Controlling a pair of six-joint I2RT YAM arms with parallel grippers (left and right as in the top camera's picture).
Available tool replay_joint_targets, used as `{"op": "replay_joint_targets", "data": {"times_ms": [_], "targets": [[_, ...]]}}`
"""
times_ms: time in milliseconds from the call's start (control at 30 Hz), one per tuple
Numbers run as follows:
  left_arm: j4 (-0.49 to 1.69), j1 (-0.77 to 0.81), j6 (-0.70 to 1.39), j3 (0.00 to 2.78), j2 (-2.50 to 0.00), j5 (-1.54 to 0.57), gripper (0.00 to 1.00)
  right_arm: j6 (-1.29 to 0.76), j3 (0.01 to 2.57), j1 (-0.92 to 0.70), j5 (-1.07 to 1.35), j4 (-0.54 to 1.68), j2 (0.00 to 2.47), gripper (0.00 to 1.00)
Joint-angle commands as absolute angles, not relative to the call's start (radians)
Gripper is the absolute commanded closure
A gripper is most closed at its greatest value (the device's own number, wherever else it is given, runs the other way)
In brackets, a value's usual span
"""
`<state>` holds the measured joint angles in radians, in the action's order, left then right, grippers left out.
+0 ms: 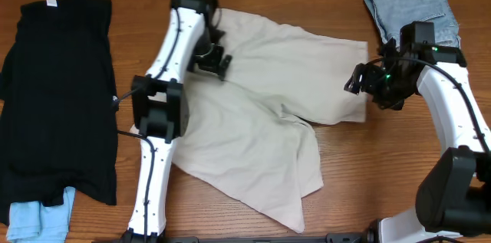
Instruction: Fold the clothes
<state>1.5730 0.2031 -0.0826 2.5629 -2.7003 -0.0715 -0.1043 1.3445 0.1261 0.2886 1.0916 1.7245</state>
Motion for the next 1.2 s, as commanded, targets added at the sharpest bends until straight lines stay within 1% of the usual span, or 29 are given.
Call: {"op": "replay_joint_targets", "data": {"times_ms": [0, 133, 233, 367, 533, 667, 767, 933, 1067, 1133, 1167], "targets": [[1.61, 0.06, 0.03, 2.555, -2.763, 0.014, 0.0, -0.104, 1.323, 0.123, 0.294, 1.076, 1.732, 0.15], [1.645, -0.019, 0.03, 2.555, -2.763, -0.02, 0.0, -0.104, 1.32, 0.123, 0.321, 1.06, 1.732, 0.14], [1.661, -0.046, 0.029, 2.556, -2.757, -0.065, 0.0, -0.099, 1.32, 0.117, 0.348, 1.064, 1.732, 0.14], [1.665, -0.042, -0.014, 2.577, -2.722, -0.135, 0.0, -0.068, 1.311, 0.081, 0.41, 1.103, 1.732, 0.15], [1.668, -0.019, -0.031, 2.672, -2.635, -0.248, 0.0, -0.036, 1.251, -0.022, 0.512, 1.143, 1.732, 0.15], [1.671, 0.001, -0.03, 2.753, -2.519, -0.272, 0.0, -0.029, 1.172, -0.136, 0.518, 1.089, 1.732, 0.15], [1.679, 0.015, -0.031, 2.788, -2.412, -0.287, 0.0, -0.03, 1.094, -0.218, 0.508, 0.997, 1.732, 0.16], [1.659, 0.039, -0.031, 2.805, -2.238, -0.285, 0.0, -0.084, 0.984, -0.324, 0.344, 0.852, 1.732, 0.16], [1.634, 0.049, -0.031, 2.805, -2.129, -0.286, 0.0, -0.086, 0.939, -0.374, 0.337, 0.762, 1.732, 0.25], [1.628, 0.051, -0.031, 2.805, -2.093, -0.286, 0.0, -0.086, 0.929, -0.39, 0.341, 0.727, 1.732, 0.34], [1.625, 0.051, -0.031, 2.805, -2.081, -0.286, 0.0, -0.086, 0.923, -0.399, 0.341, 0.708, 1.732, 0.41]]}}
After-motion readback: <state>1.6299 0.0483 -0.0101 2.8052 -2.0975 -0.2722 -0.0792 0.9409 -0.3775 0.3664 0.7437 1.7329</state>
